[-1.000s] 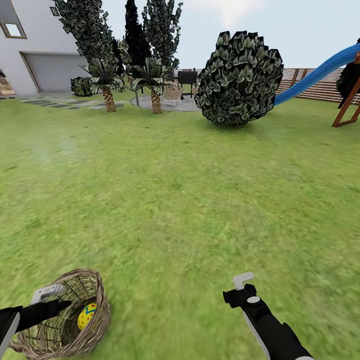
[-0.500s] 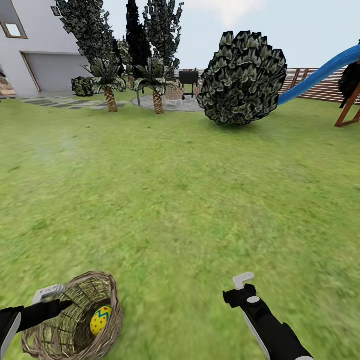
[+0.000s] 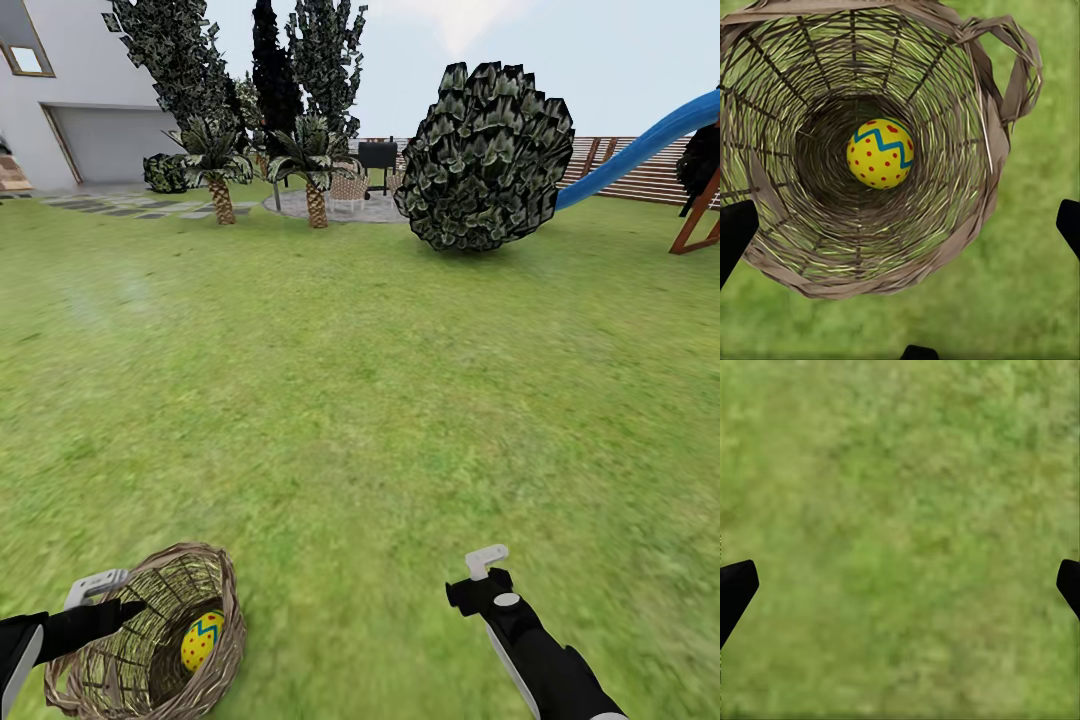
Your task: Take the three Easter eggs out of the wicker basket on the lawn in the garden, then place them on the lawn next to a single tree (choose any tree) so that all three eggs are next to the same tree and none are left in the basket.
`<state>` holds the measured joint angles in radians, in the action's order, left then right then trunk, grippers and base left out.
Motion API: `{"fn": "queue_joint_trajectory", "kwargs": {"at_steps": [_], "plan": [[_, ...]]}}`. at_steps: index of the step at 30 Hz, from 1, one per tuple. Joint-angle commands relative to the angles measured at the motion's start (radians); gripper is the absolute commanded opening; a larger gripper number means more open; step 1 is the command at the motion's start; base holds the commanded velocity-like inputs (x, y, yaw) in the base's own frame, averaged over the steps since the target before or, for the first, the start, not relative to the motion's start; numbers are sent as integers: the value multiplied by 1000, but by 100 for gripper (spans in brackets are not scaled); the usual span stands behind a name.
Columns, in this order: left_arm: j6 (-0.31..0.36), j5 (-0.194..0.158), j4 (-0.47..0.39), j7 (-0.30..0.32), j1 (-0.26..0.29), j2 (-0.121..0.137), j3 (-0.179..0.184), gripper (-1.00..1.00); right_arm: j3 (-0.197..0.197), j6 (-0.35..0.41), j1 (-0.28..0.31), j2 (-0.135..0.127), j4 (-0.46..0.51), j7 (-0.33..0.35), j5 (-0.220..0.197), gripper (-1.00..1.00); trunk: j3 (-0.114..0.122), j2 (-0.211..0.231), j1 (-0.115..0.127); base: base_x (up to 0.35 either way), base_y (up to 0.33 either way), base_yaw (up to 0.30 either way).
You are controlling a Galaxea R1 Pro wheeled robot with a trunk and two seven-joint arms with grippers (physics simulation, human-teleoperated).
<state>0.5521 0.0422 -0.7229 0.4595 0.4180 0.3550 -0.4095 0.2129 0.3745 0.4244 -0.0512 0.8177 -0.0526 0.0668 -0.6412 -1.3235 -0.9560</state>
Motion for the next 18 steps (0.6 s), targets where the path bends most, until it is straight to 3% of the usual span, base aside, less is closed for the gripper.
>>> {"fn": "queue_joint_trajectory", "kwargs": {"at_steps": [1,18], "plan": [[6,4,-1,7,1,-1,-5,100,5,7,1,-1,2,-4,7,100,-1,-1,0,0,0,0],[5,5,-3,7,1,-3,-3,100,5,7,1,-1,-2,-4,8,100,-4,-8,-4,0,0,0]]}}
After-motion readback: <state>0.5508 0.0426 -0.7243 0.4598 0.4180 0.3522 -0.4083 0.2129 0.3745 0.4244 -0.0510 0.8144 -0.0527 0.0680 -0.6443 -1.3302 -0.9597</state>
